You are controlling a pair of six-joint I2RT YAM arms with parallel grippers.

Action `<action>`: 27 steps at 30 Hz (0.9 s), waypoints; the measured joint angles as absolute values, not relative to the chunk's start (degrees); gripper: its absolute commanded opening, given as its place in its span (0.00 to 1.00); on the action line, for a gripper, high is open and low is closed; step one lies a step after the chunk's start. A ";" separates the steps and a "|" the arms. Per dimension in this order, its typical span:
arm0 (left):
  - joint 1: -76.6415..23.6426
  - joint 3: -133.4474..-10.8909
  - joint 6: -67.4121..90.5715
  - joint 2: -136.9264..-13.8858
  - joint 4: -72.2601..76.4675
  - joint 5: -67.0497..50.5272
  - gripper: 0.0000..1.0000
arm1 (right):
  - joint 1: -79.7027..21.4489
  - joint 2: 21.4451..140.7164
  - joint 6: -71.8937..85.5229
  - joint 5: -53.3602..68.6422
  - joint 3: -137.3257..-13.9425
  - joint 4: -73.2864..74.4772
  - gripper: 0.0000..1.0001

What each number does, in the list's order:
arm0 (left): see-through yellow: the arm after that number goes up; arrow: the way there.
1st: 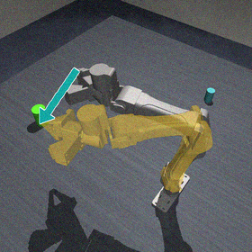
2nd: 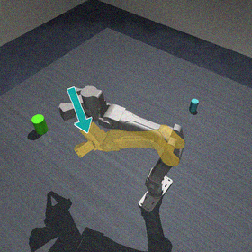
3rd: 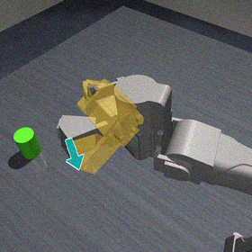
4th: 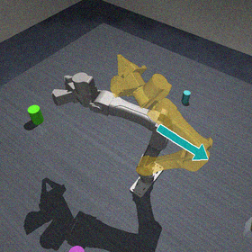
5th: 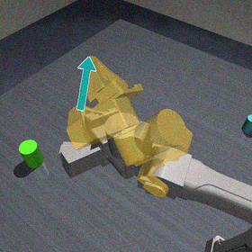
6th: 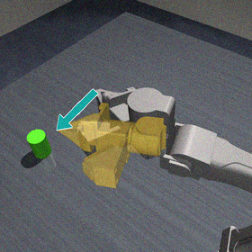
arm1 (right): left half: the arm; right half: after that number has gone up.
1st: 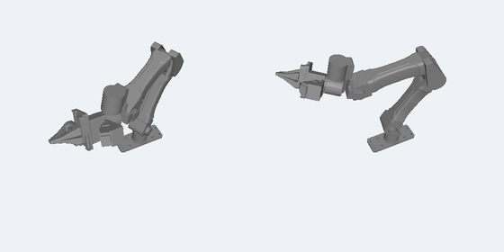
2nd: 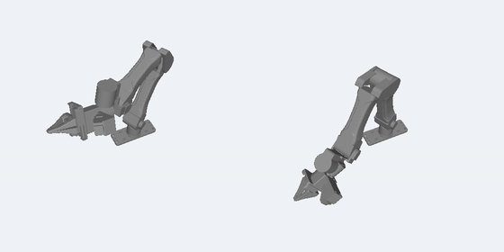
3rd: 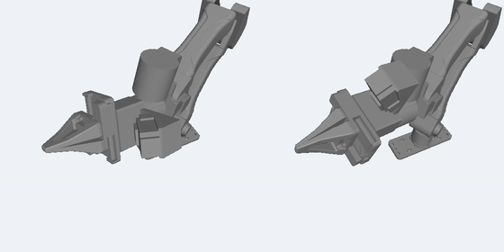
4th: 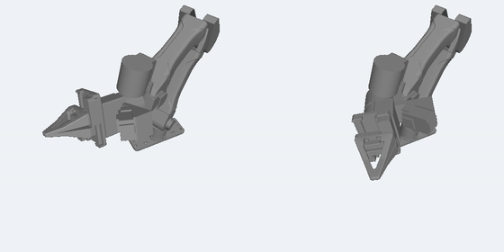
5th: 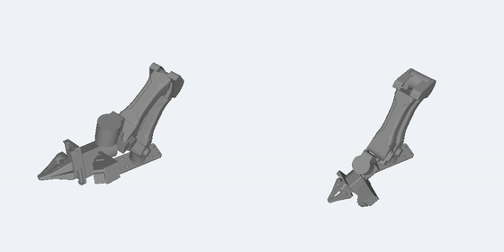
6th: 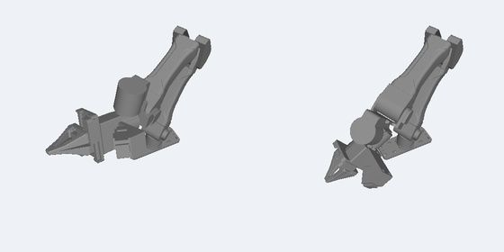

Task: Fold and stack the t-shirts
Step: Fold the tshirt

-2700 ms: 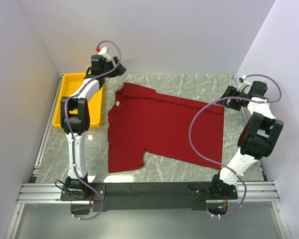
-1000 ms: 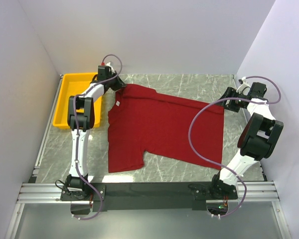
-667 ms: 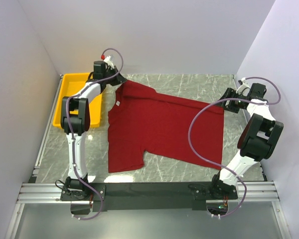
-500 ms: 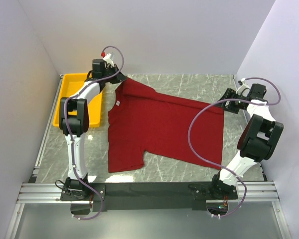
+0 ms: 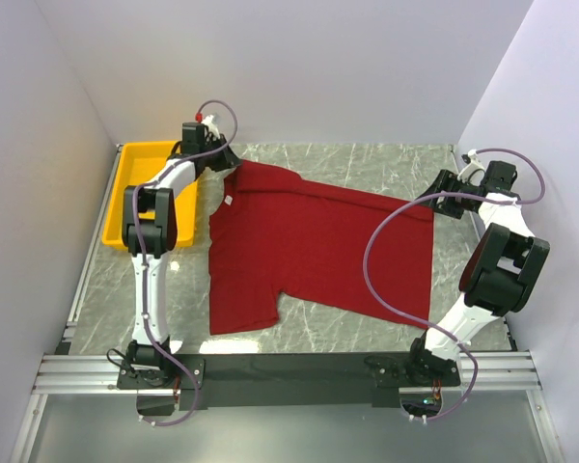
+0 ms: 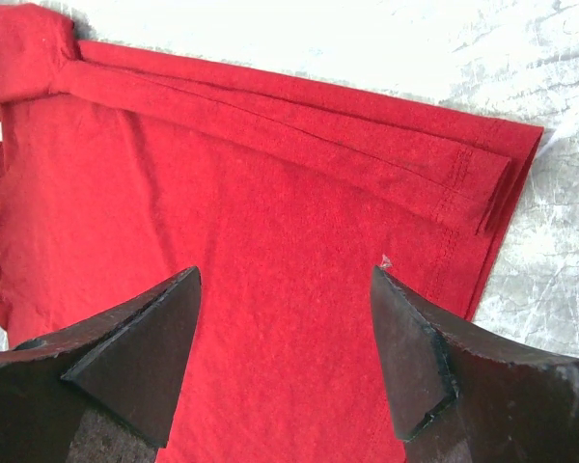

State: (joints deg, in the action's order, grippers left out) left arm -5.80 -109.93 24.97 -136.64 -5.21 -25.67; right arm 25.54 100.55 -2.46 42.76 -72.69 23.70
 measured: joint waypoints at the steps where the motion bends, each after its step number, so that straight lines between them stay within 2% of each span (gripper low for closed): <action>1: -5.74 -110.45 25.26 -137.56 -5.45 -25.52 0.21 | 25.54 100.55 -2.46 42.76 -72.69 23.70 0.77; 8: -5.65 -112.92 26.61 -140.27 -6.31 -24.88 0.33 | 25.54 100.53 -2.46 42.76 -72.69 23.73 0.77; 14: -5.65 -113.80 26.70 -140.31 -6.68 -24.03 0.33 | 25.54 100.55 -2.44 42.78 -72.69 23.73 0.77; 18: -5.65 -114.10 26.68 -140.31 -7.25 -23.00 0.26 | 25.54 100.53 -2.44 42.98 -72.69 23.75 0.77; 19: -5.65 -114.13 26.65 -140.31 -7.33 -22.76 0.19 | 25.54 100.53 -2.44 42.98 -72.69 23.77 0.77; 22: -5.65 -114.13 26.59 -140.31 -7.49 -22.57 0.10 | 25.54 100.53 -2.46 43.00 -72.69 23.81 0.77; 27: -5.65 -114.13 26.68 -140.31 -7.55 -22.90 0.01 | 25.56 100.55 -2.46 43.03 -72.69 24.03 0.77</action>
